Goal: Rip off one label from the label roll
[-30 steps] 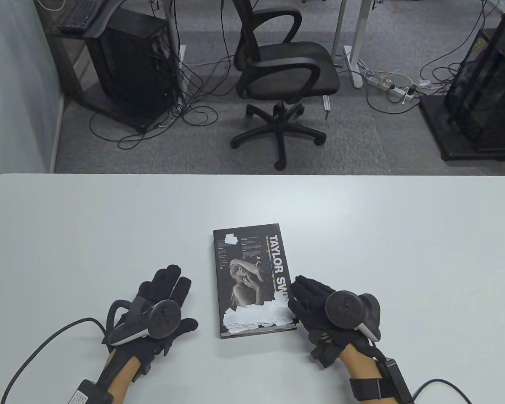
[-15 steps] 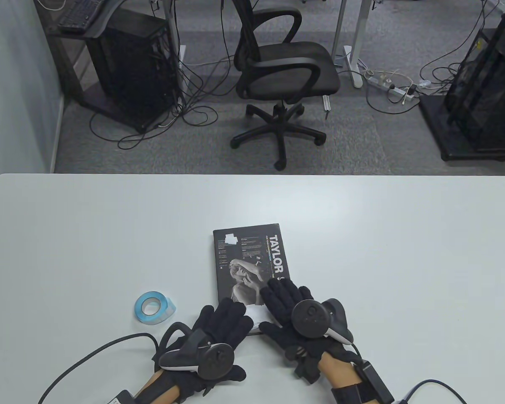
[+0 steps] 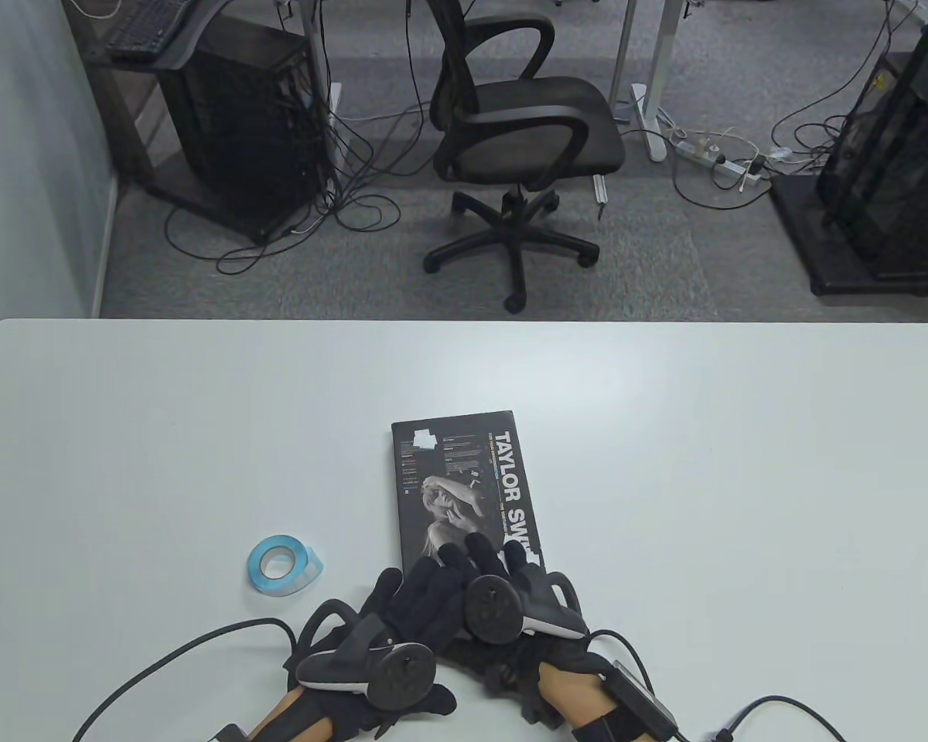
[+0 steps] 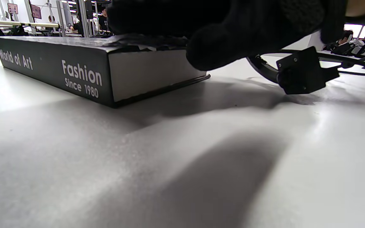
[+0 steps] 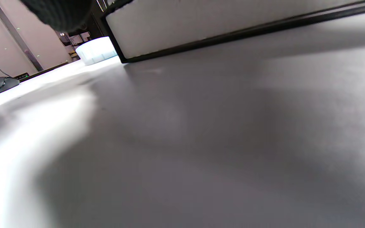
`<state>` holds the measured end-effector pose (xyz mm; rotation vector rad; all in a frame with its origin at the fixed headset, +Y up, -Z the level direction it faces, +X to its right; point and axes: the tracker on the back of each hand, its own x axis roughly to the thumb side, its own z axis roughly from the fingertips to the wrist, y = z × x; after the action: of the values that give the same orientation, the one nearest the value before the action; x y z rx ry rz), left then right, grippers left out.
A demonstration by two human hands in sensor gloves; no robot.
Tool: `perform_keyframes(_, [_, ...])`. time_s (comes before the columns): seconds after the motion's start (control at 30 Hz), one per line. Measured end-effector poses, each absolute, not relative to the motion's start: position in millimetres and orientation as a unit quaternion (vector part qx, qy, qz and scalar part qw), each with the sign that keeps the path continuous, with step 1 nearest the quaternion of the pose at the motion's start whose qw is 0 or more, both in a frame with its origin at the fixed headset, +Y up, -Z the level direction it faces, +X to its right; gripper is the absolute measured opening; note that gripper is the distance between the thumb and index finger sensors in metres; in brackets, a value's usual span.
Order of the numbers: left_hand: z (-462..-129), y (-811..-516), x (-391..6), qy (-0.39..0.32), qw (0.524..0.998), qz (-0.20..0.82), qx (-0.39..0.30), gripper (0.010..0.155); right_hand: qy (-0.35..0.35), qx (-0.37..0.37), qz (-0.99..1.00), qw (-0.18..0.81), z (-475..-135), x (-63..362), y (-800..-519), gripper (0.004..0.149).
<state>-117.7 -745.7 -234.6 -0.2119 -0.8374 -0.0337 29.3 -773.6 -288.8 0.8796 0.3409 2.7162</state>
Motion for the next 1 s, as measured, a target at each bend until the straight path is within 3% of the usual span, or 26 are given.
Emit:
perform_keyframes(0.33, [-236, -748, -118, -0.404, 0.907, -0.011, -0.122, 0.098, 0.164, 0.236, 0.946, 0.151, -298, 61, -765, 0.075])
perform_keyframes(0.6, [-236, -747, -118, -0.404, 0.906, -0.01, -0.126, 0.098, 0.207, 0.096, 0.951, 0.209, -313, 134, -759, 0.072])
perform_keyframes(1.0, [-235, -748, -117, -0.407, 0.904, -0.007, -0.13, 0.098, 0.162, -0.063, 0.945, 0.277, -339, 234, -767, 0.07])
